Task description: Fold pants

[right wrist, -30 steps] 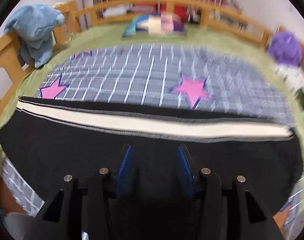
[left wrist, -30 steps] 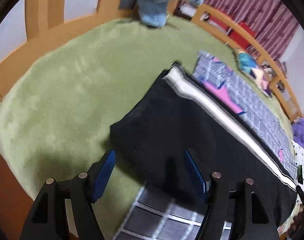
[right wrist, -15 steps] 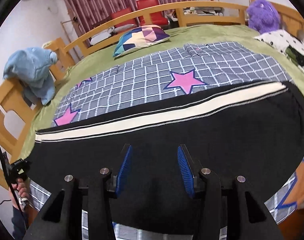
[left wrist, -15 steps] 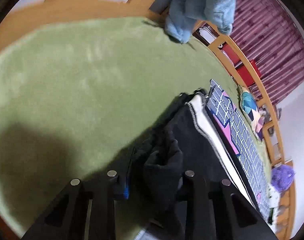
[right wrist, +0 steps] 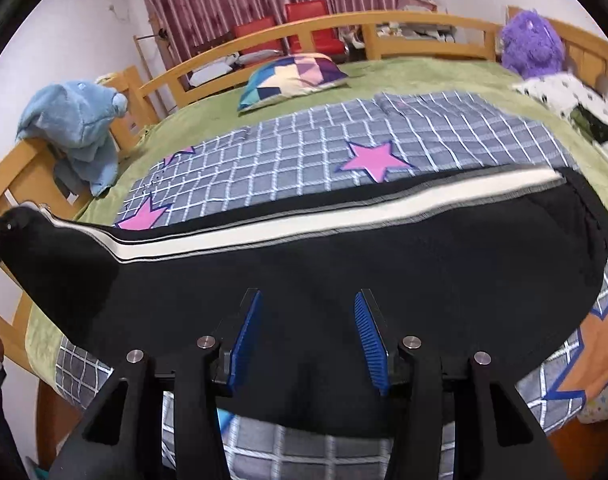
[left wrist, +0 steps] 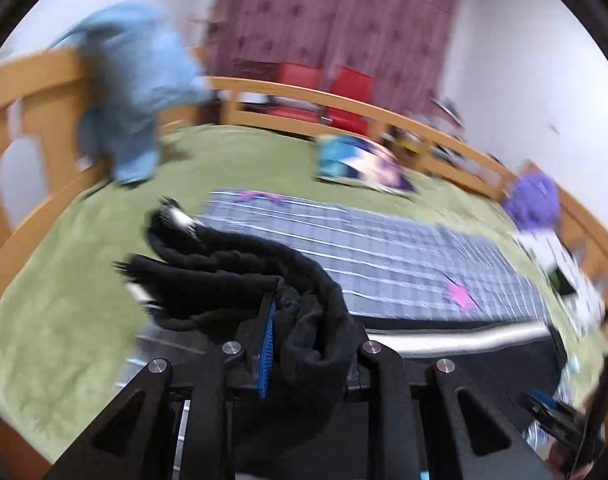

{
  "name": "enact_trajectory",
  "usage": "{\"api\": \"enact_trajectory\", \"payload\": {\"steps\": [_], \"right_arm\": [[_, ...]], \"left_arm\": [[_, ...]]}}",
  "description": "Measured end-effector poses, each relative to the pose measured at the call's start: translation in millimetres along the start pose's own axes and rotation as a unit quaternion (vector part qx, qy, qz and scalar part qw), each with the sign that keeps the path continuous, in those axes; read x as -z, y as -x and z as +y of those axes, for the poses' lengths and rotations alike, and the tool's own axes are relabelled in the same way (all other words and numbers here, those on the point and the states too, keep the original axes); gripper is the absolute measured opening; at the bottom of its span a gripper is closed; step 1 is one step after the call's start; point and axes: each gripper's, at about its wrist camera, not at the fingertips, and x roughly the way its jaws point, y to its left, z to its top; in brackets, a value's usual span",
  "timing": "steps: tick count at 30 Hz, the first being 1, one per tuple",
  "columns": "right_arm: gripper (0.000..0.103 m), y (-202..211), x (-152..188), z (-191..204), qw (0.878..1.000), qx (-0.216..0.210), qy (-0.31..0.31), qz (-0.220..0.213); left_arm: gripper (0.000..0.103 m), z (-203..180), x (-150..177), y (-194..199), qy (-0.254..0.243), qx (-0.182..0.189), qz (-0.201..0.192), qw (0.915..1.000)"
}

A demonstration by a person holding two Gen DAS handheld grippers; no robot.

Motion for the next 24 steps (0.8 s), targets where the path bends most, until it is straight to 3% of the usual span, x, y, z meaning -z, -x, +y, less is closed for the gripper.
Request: {"api": "enact_trajectory", "payload": {"steps": [6,12,17,18,20,24], "right_arm": [[0.048,5,6,-46,0.999,-0.003,-0.033,0.021],[0.048,7,10,-91,0.995,-0.007,-0.091,0.033],[0.048,-1,10,-102,0.993,-0.011,-0.106,0.045],[0.048,-3,9,-100,0.993,-0.012,-0.103,0.047],[0.048,-8,7,-91,0.995,-0.011,-0.089,0.051],[0.048,-15,3,-61,0.998,-0.009,-0.041,0.053]], "left_arm": [[0.022,-124,30,-34,-0.079,0.064,0.044,0.9938],[0.022,-197,97,-84,-0.115,0.108,0.133,0.9785],[0.03,-191,133,-90,-0.135,0.108,0.177,0.969],[0.041,-187,132,-87,-0.131,0.11,0.184,0.968],[0.06,-179,127,-80,-0.12,0.106,0.182,0.9702],[0.07,-147,113,-62,-0.089,0.116,0.149,0.978]]}}
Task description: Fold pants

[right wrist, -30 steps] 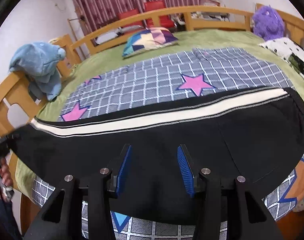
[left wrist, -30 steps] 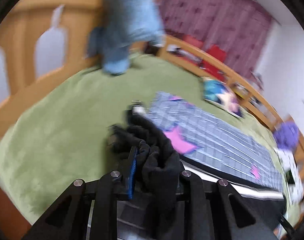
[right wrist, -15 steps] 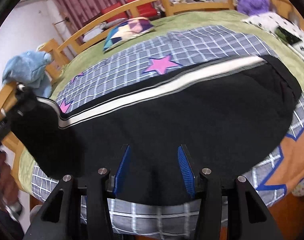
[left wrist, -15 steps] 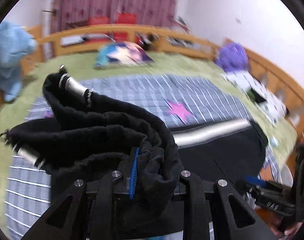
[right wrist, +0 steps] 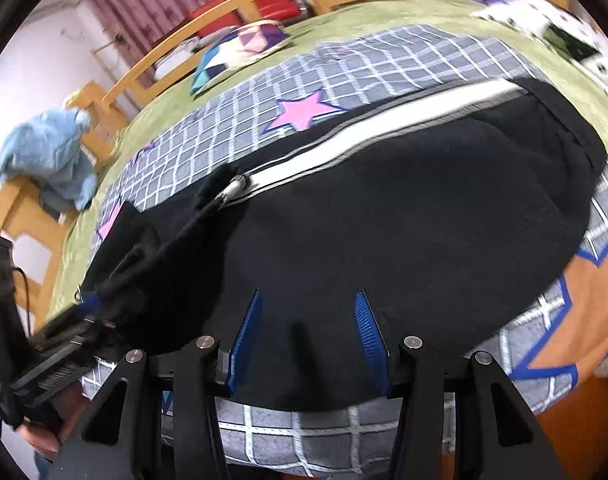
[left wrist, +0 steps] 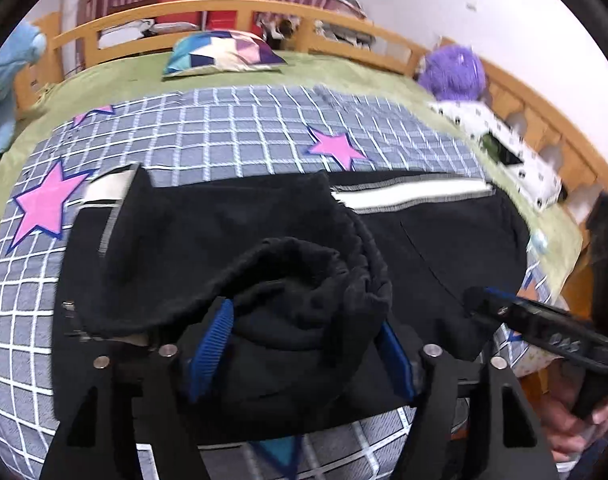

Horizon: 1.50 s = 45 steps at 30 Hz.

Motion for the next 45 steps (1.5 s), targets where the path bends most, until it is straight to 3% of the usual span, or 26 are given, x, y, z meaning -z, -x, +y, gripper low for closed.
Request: {"api": "enact_trajectory", "payload": {"steps": [5,7,13,22,26,29,32,34,35,37,38,39,42,44,45], "right_arm": [[0.048,-3,0,33,0.998,-0.01,0.058,-0.011],[0.048,-4,-1,42,0.997,-0.022,0.067,-0.017],[0.052,-12,-8,60,0.995,-0.098,0.034,-0.014],[0.053,-33,1,112,0.991,-0.035,0.128,-0.016],[0.053,-40,10,161,0.971,-0.013,0.238,-0.034],[0.06,-58,22,194,0.945,-0.015,0.326,-0.026],[0.06,-90,26,203,0.928,0.043,0.37,-0.006],[0.042,-111,30,203,0.916,0.074,0.393,0.02],[0.019,-115,31,202,0.914,0.073,0.399,0.026],[0.014,-100,15,186,0.941,0.017,0.339,0.017],[0.014,-90,1,168,0.96,-0.023,0.278,0.014],[0.014,-80,-20,138,0.981,-0.07,0.179,0.007],[0.013,-88,-48,61,0.994,-0.108,-0.014,0.026],[0.017,-100,-50,28,0.99,-0.1,-0.079,0.063],[0.024,-103,-48,18,0.988,-0.094,-0.098,0.079]], "left_arm": [[0.072,33,0,16,0.041,0.039,-0.007,0.9984],[0.078,43,4,24,0.045,0.043,-0.017,0.9979],[0.086,79,6,48,0.08,0.032,-0.06,0.9945],[0.086,168,19,62,0.204,0.0,-0.071,0.9763],[0.086,200,27,70,0.258,0.002,-0.084,0.9625],[0.086,217,29,71,0.284,0.0,-0.082,0.9554],[0.086,228,31,68,0.3,-0.001,-0.078,0.9506],[0.086,231,32,67,0.308,0.004,-0.078,0.9482],[0.086,232,33,67,0.309,0.006,-0.079,0.9477],[0.086,231,32,65,0.309,0.008,-0.077,0.9479],[0.086,230,32,64,0.308,0.009,-0.075,0.9484],[0.086,229,31,63,0.307,0.011,-0.074,0.9488],[0.086,227,30,59,0.304,0.016,-0.07,0.9501],[0.086,225,29,56,0.305,0.021,-0.065,0.9501],[0.086,224,28,54,0.305,0.024,-0.062,0.9499]]}}
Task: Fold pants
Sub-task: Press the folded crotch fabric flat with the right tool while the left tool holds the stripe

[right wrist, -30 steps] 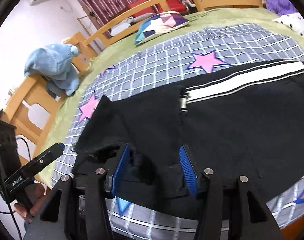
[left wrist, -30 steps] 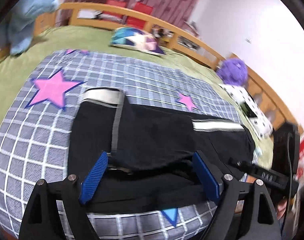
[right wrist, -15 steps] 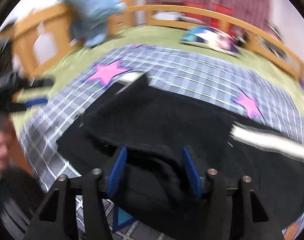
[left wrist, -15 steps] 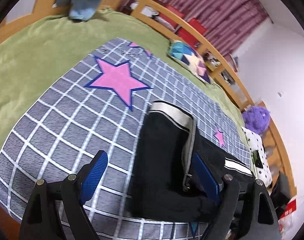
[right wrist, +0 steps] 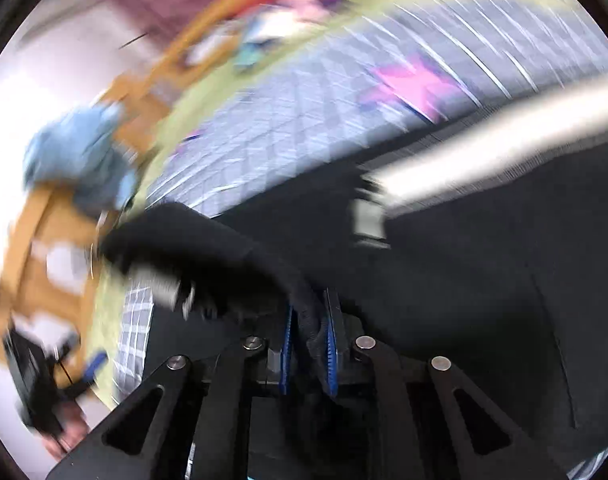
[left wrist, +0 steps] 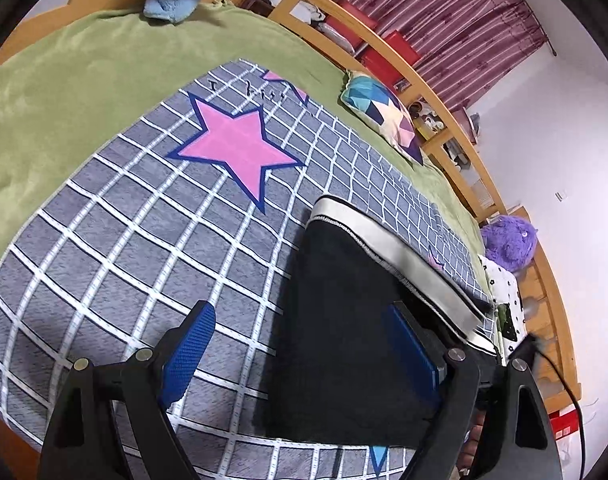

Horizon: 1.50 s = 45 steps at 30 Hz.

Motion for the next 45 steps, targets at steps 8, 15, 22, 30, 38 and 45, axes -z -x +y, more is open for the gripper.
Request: {"api": "enact_trajectory", "payload": {"steps": [8,15,22,30,38,45], "right_arm": [[0.05,25,18,-10,0.999,-0.004,0.031,-0.018],[0.058,0,51,7,0.99,0.049,0.126,0.024],[0.02,58,48,-4,0.99,-0.097,0.093,-0.047],[0.041,31,73,3,0.985,0.031,0.164,0.042],[0.055,25,68,-5,0.99,0.032,0.132,0.034],[0.019,62,41,-16,0.994,-0.066,0.083,-0.022]], "left_arm": [[0.086,-21,7,-14,-0.017,0.005,0.015,0.9997],[0.086,-38,15,-24,-0.044,-0.006,0.023,0.9988],[0.086,-41,22,-28,-0.048,-0.021,0.026,0.9983],[0.086,-36,23,-27,-0.048,-0.033,0.025,0.998],[0.086,-36,24,-29,-0.048,-0.027,0.029,0.9981],[0.086,-42,25,-29,-0.057,-0.029,0.024,0.9976]]}}
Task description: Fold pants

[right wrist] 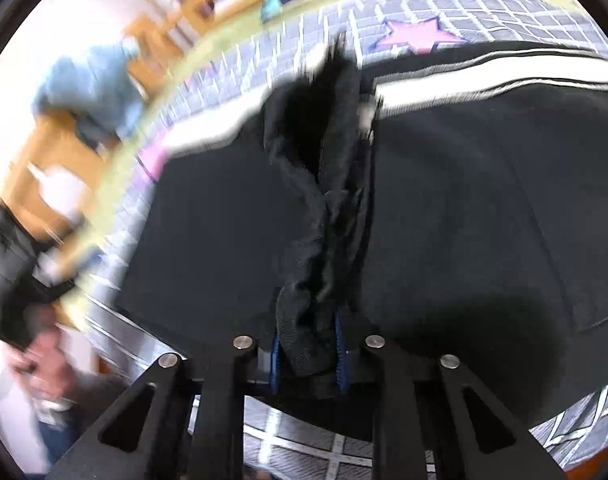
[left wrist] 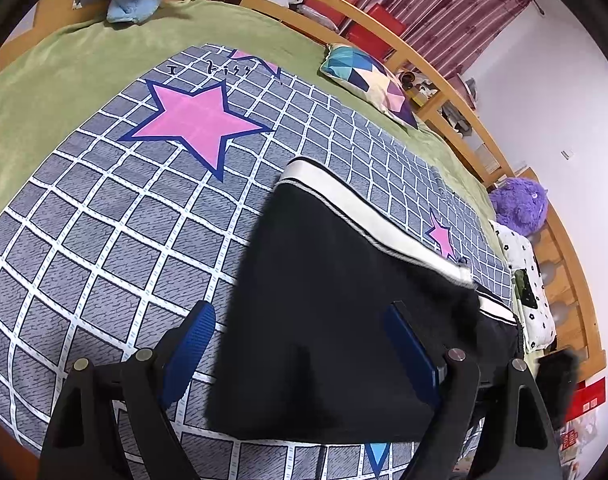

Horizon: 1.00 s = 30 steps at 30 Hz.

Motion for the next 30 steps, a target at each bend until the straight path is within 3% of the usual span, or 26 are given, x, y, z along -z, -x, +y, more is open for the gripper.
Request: {"api": "enact_trajectory", "payload": {"steps": [1,3,5,8,12,14,16,19,22,26,28,30], "right_arm": [[0.019,10,-4,-7,1.0,-0.01,-0.017,-0.017],[0.02,23,-13,-14,0.998,0.037,-0.027,-0.032],[0.022,11,-15,-18,0.995,0.104,-0.008,0.003],[0.034,-18,-3,-21,0.988,0.13,0.033,0.079],[0.041,-8,0,1,0.974,0.169,0.128,0.082],[0.04,-2,-6,3,0.971,0.179,0.139,0.078],[0.04,11,-15,5,0.972,0.182,0.139,0.044],[0.041,37,-31,6,0.976,0.163,0.136,-0.039],[0.04,46,-44,21,0.971,0.149,0.16,-0.093],[0.04,-5,-55,58,0.967,0.119,0.219,-0.058],[0.04,-42,-53,68,0.958,0.144,0.248,-0.028],[0.037,-70,-56,52,0.947,0.212,0.24,-0.011]], "left_arm": [[0.086,1,0,0,0.001,0.0,0.001,1.0],[0.086,3,0,0,0.0,-0.001,0.003,1.0],[0.086,4,-1,-2,-0.001,0.0,0.006,1.0],[0.086,6,-2,-4,0.008,0.011,0.009,0.9999],[0.086,0,-2,-7,0.008,0.019,0.011,0.9997],[0.086,-4,-2,-9,0.0,0.016,0.012,0.9998],[0.086,-10,-1,-12,-0.013,0.013,0.015,0.9997],[0.086,-17,1,-14,-0.036,0.005,0.015,0.9992],[0.086,-22,2,-14,-0.049,-0.001,0.008,0.9988],[0.086,-19,-1,-15,-0.039,0.003,0.005,0.9992],[0.086,-17,-2,-17,-0.035,0.001,0.007,0.9994],[0.086,-15,-3,-21,-0.03,-0.002,0.015,0.9994]]}}
